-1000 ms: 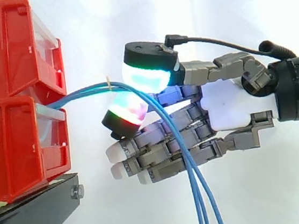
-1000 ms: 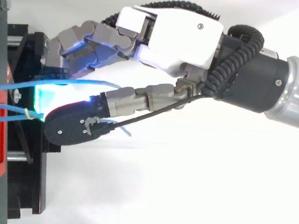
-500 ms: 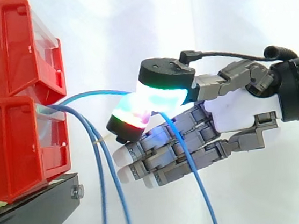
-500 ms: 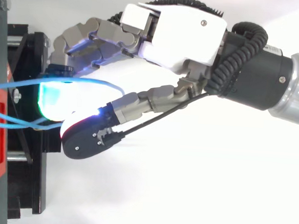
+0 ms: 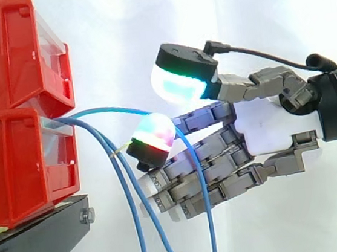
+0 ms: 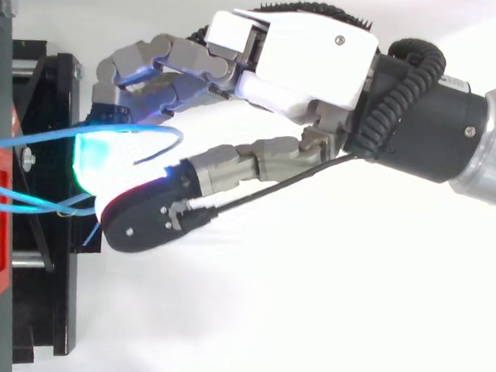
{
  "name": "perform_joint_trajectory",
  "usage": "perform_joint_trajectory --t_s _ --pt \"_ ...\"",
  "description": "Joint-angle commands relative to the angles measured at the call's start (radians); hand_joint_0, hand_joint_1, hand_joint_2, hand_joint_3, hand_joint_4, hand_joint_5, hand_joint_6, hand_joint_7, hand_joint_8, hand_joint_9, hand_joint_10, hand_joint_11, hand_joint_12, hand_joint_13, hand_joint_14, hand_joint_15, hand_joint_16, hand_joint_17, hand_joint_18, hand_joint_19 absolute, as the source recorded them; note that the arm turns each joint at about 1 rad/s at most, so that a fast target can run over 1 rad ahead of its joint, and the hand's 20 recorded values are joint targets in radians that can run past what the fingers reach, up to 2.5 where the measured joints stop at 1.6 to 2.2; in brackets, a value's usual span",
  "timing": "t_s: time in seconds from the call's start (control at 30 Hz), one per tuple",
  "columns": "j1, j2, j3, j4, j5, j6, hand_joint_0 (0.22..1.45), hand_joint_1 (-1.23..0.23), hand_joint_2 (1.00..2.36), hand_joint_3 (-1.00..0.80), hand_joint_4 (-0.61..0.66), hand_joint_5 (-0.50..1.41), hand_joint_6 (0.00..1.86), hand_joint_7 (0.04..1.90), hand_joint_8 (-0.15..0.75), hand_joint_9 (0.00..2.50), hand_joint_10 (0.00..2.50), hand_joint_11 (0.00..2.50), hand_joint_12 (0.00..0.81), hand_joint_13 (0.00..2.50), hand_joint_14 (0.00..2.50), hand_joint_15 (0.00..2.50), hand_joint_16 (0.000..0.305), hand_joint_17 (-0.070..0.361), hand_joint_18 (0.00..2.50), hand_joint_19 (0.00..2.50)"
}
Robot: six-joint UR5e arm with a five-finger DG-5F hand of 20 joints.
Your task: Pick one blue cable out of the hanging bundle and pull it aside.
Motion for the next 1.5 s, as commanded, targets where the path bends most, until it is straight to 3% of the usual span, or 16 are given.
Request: perform_joint_trajectory --t_s 0.0,0.17,0.4,0.5,0.63,0.8,0.9,0.97,1.13,1.3,1.47 --pt "-0.001 -0.001 0.000 -0.001 -0.001 0.000 0.43 -0.58 1.00 -0.50 0.20 -0.06 0.53 1.27 0.265 0.76 0.01 0.12 0.317 0.50 0.00 0.07 0.036 0.081 0.30 0.01" --pt "0.002 -0.001 -0.002 0.012 0.004 -0.025 0.46 -0.53 1.00 -0.50 0.20 -0.06 0.50 1.30 0.259 0.75 0.00 0.12 0.309 0.49 0.00 0.07 0.035 0.078 0.28 0.03" --pt "0.005 -0.003 -0.034 0.076 0.008 -0.065 0.55 -0.66 1.00 -0.48 0.14 -0.06 0.50 1.37 0.236 0.74 0.00 0.14 0.281 0.48 0.00 0.08 0.029 0.064 0.26 0.03" --pt "0.010 -0.003 -0.060 0.137 0.019 -0.079 0.59 -0.74 1.01 -0.36 0.08 -0.14 0.79 1.07 0.231 0.73 0.01 0.20 0.279 0.48 0.00 0.08 0.028 0.062 0.27 0.02" --pt "0.014 -0.003 -0.083 0.173 0.019 -0.083 0.64 -0.81 1.02 -0.23 -0.01 -0.18 0.90 1.11 0.229 0.71 0.01 0.25 0.281 0.49 0.00 0.09 0.028 0.063 0.28 0.02" --pt "0.017 -0.004 -0.084 0.171 0.019 -0.083 0.66 -0.82 1.02 -0.21 -0.06 -0.19 0.93 1.05 0.222 0.70 0.01 0.24 0.281 0.50 0.00 0.09 0.028 0.062 0.30 0.01" --pt "0.017 -0.004 -0.084 0.170 0.021 -0.083 0.65 -0.82 1.01 -0.33 0.00 -0.18 0.92 0.94 0.220 0.70 0.01 0.24 0.280 0.50 0.00 0.09 0.028 0.063 0.30 0.02" --pt "0.017 -0.004 -0.086 0.168 0.021 -0.079 0.63 -0.81 1.01 -0.40 0.04 -0.17 0.89 0.99 0.220 0.71 0.01 0.23 0.282 0.50 0.00 0.10 0.028 0.064 0.30 0.03" --pt "0.017 -0.011 -0.084 0.167 0.021 -0.077 0.55 -0.63 1.00 -0.49 0.10 -0.13 0.82 1.02 0.237 0.76 0.01 0.22 0.290 0.50 0.00 0.10 0.030 0.067 0.29 0.06" --pt "0.014 -0.021 -0.084 0.160 0.016 -0.045 0.57 -0.59 1.01 -0.44 0.09 -0.12 0.80 1.08 0.239 0.80 0.01 0.22 0.289 0.50 0.01 0.11 0.029 0.066 0.29 0.08" --pt "0.011 -0.021 -0.086 0.151 0.016 -0.017 0.59 -0.69 1.01 -0.36 0.07 -0.15 0.84 1.05 0.237 0.77 0.01 0.24 0.291 0.50 0.00 0.11 0.029 0.066 0.30 0.08"
